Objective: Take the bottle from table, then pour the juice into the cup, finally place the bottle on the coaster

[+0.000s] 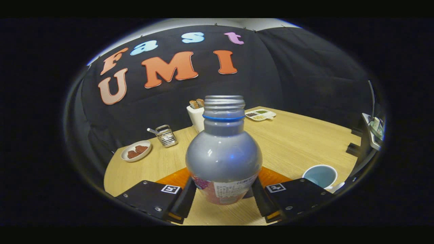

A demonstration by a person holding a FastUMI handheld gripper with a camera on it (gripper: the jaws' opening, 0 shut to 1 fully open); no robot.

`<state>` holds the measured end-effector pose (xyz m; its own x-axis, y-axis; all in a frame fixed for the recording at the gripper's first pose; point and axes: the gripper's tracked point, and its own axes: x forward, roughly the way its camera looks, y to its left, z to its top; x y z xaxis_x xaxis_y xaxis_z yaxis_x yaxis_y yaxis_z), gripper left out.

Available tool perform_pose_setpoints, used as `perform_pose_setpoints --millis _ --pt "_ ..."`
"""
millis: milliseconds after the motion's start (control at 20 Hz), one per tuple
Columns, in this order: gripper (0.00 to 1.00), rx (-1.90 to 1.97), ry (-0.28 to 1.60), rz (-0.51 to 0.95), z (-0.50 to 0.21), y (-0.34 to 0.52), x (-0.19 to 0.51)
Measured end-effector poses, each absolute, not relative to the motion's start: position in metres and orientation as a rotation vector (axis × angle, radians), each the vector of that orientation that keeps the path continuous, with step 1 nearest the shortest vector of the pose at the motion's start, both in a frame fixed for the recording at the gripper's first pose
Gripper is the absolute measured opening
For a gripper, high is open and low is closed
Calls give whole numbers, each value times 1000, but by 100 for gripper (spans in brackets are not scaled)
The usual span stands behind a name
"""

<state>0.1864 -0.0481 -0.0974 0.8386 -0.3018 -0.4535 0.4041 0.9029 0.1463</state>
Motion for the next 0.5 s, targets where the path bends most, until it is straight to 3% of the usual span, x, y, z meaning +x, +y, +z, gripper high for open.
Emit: perform_pose_setpoints --millis 500 --pt "77 34 429 -383 -125 -52 212"
